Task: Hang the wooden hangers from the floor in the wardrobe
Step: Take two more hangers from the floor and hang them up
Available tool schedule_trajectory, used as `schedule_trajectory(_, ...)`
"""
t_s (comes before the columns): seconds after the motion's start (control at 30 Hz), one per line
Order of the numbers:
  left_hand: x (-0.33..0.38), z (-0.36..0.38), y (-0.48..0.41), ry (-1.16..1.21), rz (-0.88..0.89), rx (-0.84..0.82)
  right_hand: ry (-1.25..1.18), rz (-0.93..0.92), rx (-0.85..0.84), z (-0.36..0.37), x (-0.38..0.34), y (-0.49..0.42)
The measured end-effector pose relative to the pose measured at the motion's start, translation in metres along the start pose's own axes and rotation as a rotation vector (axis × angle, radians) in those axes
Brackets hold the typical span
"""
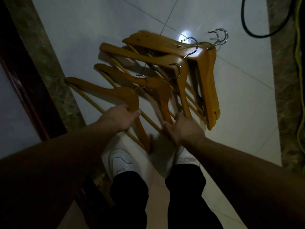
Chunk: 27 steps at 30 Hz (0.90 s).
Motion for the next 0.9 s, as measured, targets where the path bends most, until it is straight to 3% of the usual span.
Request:
schedule_trajectory(0.47, -0.014, 0.048, -0.067, 0.662, -0.325, 0.088, -0.280, -0.046, 0.038, 0.004, -0.030, -0.060)
schedule_trajectory(0.9, -0.002, 0.049, -0.020, 0.814, -0.387, 0.054, -0.386, -0.046, 0.037, 0.007, -0.024, -0.012)
Point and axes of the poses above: each hand's wrist, its own y-axis away from the middle knuckle, its own z-axis out of the palm, x = y × z, the point moved 4 cm from there along -y, towards the middle knuckle, and after that the axes turned 7 degrees about x, right-handed, at the moved point
